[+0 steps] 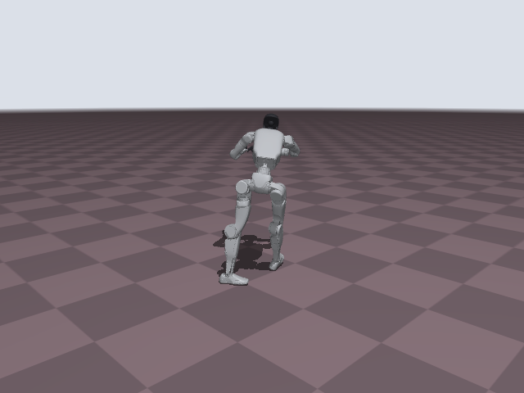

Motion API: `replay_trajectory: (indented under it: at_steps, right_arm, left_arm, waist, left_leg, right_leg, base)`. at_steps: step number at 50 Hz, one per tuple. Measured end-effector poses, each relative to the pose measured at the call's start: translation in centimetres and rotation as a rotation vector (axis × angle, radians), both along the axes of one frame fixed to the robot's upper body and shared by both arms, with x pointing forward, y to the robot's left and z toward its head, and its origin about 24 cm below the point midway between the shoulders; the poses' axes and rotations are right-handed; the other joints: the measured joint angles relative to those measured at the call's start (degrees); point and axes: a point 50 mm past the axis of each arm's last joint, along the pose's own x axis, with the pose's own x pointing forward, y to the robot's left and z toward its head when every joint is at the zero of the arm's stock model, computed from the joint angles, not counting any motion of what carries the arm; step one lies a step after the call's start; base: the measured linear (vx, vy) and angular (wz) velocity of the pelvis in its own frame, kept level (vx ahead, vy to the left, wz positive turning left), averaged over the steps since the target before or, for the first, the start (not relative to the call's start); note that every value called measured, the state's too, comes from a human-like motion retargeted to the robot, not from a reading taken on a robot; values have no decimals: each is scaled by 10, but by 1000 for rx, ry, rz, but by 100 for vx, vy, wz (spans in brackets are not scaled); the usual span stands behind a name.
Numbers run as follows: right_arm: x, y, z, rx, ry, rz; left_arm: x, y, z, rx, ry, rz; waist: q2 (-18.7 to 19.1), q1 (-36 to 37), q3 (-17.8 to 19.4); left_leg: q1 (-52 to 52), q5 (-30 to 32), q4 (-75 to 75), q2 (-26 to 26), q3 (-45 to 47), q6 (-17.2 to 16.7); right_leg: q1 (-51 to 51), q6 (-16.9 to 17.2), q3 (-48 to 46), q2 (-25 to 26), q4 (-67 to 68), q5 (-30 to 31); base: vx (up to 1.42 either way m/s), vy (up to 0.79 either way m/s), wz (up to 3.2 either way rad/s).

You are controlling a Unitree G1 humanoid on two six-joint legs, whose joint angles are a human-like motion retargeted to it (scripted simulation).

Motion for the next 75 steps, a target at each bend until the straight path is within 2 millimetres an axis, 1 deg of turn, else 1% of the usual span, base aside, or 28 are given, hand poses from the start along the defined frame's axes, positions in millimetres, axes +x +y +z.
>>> replay_trajectory:
  at_steps: [3,6,8,12,13,14,15,16,17,18,20,23,27,30,33,35,37,40,43,45,48,51,55,59,64,70,72,75]
  right_arm:
    - [-19,-4,15,104,-29,45]
    - [-22,-20,46,299,-78,-4]
    - [-21,-38,71,452,-128,-60]
    - [-26,-57,109,615,-193,-151]
    - [-31,-62,119,661,-223,-166]
    - [-37,-72,129,724,-266,-171]
    - [-46,-84,140,795,-316,-171]
    - [-59,-79,144,842,-351,-80]
    - [-72,-75,146,871,-385,0]
    - [-83,-69,146,864,-418,58]
    - [-102,-57,144,826,-443,150]
    - [-101,-41,149,773,-385,129]
    - [-69,-27,154,678,-210,-74]
    - [-68,-24,140,609,-154,-36]
    - [-83,-31,123,572,-156,82]
    - [-85,-40,117,557,-127,71]
    - [-72,-48,114,541,-57,-28]
    - [-38,-67,108,518,88,-244]
    - [-10,-95,95,535,206,-409]
    - [-1,-116,89,581,247,-459]
    - [-5,-160,81,709,273,-501]
    - [0,-187,67,773,339,-581]
    - [8,-211,47,732,414,-773]
    - [-4,-214,42,709,412,-779]
    - [-22,-214,41,785,351,-646]
    - [8,-220,45,801,360,-790]
    - [4,-213,50,840,335,-705]
    - [-19,-205,56,899,262,-519]
  left_arm:
    - [-3,-20,16,62,43,-70]
    - [-24,-50,41,175,2,-159]
    - [-48,-68,58,253,-77,-203]
    - [-117,-77,91,341,-344,-208]
    - [-134,-80,94,354,-410,-212]
    - [-150,-88,95,376,-472,-233]
    - [-166,-97,94,402,-534,-263]
    - [-178,-91,93,397,-571,-280]
    - [-189,-86,91,389,-610,-291]
    - [-198,-81,91,373,-656,-292]
    - [-207,-74,92,352,-703,-285]
    - [-188,-60,110,281,-606,-191]
    - [-150,-43,130,217,-366,-103]
    - [-150,-51,122,225,-390,-204]
    - [-162,-57,102,247,-488,-343]
    - [-162,-56,94,245,-484,-426]
    - [-151,-54,94,221,-419,-492]
    - [-124,-54,102,165,-278,-540]
    - [-111,-62,105,121,-226,-569]
    - [-119,-69,104,102,-286,-620]
    - [-147,-83,93,120,-437,-746]
    - [-151,-91,85,120,-460,-819]
    - [-114,-118,81,123,-251,-827]
    - [-81,-130,74,112,-83,-797]
    - [-91,-119,56,47,-189,-912]
    - [-65,-155,56,155,8,-848]
    - [-74,-155,58,157,-36,-851]
    - [-103,-134,48,117,-225,-914]
  waist:
    - [33,-46,0]
    - [65,-86,0]
    - [78,-101,0]
    - [63,-117,0]
    - [60,-131,0]
    - [69,-202,0]
    - [84,-302,0]
    - [85,-346,0]
    - [87,-375,0]
    - [90,-376,0]
    - [92,-375,0]
    - [95,-368,0]
    - [101,-355,0]
    - [104,-345,-2]
    - [102,-342,-10]
    - [98,-345,-16]
    - [92,-348,-22]
    - [81,-343,-31]
    - [68,-325,-51]
    - [56,-310,-70]
    - [26,-273,-91]
    - [2,-247,-126]
    - [-25,-214,-186]
    - [-40,-196,-244]
    - [-56,-187,-286]
    - [-80,-179,-261]
    - [-85,-182,-237]
    - [-91,-186,-192]
  left_leg:
    - [17,-1,0,5,0,0]
    - [49,-14,0,17,0,-8]
    - [67,-32,0,22,0,-33]
    - [94,-48,0,-14,0,-20]
    - [96,-60,0,-24,0,-37]
    - [83,-70,1,-20,20,-114]
    - [63,-78,3,-9,49,-220]
    - [-70,-97,249,47,583,-207]
    - [-163,-117,431,92,956,-186]
    - [-175,-141,484,114,1005,-145]
    - [-188,-168,550,128,1041,-105]
    - [-193,-193,590,149,1057,-91]
    - [-184,-221,572,187,1063,-98]
    - [-168,-224,544,212,1063,-104]
    - [-137,-241,567,233,1079,-103]
    - [-107,-264,594,245,1090,-101]
    - [-70,-289,609,255,1094,-100]
    - [-8,-320,610,264,1082,-106]
    - [36,-336,602,268,1060,-122]
    - [51,-342,595,268,1049,-133]
    - [65,-347,581,263,1036,-145]
    - [75,-348,564,260,1028,-151]
    - [88,-349,534,254,1019,-157]
    - [101,-349,504,249,1014,-160]
    - [114,-348,482,249,1013,-162]
    - [119,-346,480,252,997,-154]
    - [116,-345,486,249,987,-150]
    - [110,-347,494,247,970,-152]
  right_leg:
    - [10,-5,9,14,4,-13]
    - [30,-10,15,33,9,-34]
    - [39,-12,31,54,15,-41]
    - [52,-14,114,98,23,-35]
    - [59,-16,121,92,24,-39]
    - [91,-11,33,14,28,-73]
    - [136,-2,-102,-100,32,-120]
    - [147,5,-123,-116,46,-136]
    - [155,10,-131,-126,59,-149]
    - [155,9,-116,-123,69,-156]
    - [157,9,-83,-116,92,-164]
    - [159,-5,-45,-100,148,-187]
    - [160,-25,-27,-81,257,-237]
    - [166,-40,-34,-77,350,-284]
    - [189,-52,-51,-92,436,-337]
    - [215,-58,-63,-105,484,-369]
    - [248,-60,-74,-116,519,-395]
    - [310,-55,-91,-127,552,-427]
    - [364,-47,-110,-133,560,-451]
    - [389,-42,-122,-136,556,-462]
    - [419,-42,-139,-141,538,-472]
    - [443,-47,-154,-140,514,-475]
    - [470,-50,-171,-136,476,-469]
    - [491,-54,-182,-129,438,-459]
    - [499,-64,-190,-125,428,-442]
    - [442,-64,-162,-147,563,-369]
    - [407,-53,-135,-157,624,-334]
    - [356,-26,-100,-174,688,-296]
  base:
    - [25,14,-57]
    - [39,21,-73]
    - [23,21,-154]
    - [12,21,-220]
    - [30,15,323]
    - [57,5,943]
    - [60,6,1000]
    - [46,6,641]
    - [25,13,25]
    - [27,12,-87]
    - [28,11,-163]
    - [28,12,-155]
    - [29,11,-117]
    - [32,10,-59]
    - [34,8,8]
    - [34,7,49]
    - [32,7,66]
    - [29,7,75]
    - [25,9,71]
    - [21,10,61]
    - [17,11,50]
    - [15,12,37]
    - [15,12,31]
    - [13,10,17]
    - [8,8,5]
    - [0,4,24]
    - [-4,-2,42]
    - [-5,-5,42]
